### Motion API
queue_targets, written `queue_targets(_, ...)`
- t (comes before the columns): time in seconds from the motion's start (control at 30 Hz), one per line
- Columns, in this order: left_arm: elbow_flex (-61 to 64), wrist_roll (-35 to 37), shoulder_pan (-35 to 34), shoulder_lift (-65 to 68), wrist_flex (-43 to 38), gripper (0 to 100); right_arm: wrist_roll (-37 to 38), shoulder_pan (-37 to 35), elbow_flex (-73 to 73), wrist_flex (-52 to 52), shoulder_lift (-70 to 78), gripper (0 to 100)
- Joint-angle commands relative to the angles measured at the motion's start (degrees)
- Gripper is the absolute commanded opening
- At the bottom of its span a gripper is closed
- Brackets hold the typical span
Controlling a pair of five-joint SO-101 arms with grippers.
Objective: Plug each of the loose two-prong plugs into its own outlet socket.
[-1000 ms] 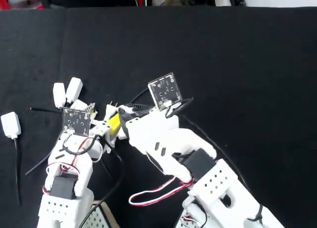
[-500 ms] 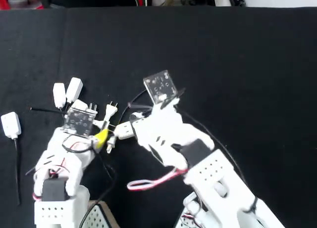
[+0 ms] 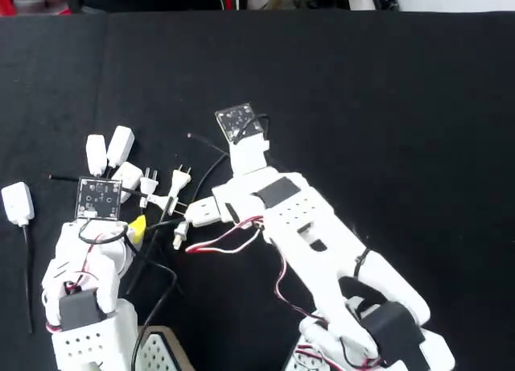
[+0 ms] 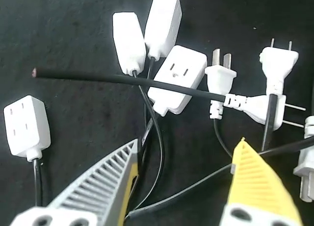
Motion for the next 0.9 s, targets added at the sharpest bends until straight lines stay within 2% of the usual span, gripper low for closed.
queue_targets(0.0, -0.31, -0.35, -0.66, -0.26, 0.00, 30, -2.20, 0.70, -1.27, -2.99, 0.13, 1.1)
queue_targets(0.1, 0.22, -0.35, -0.66, -0.26, -0.26, 30, -3.52, 0.70, 1.10, -7.21, 0.31, 1.1)
queue_targets(0.87, 0.22, -0.35, -0.66, -0.26, 0.00, 30, -6.59, -2.11, 3.12, -8.88, 3.30, 1.1)
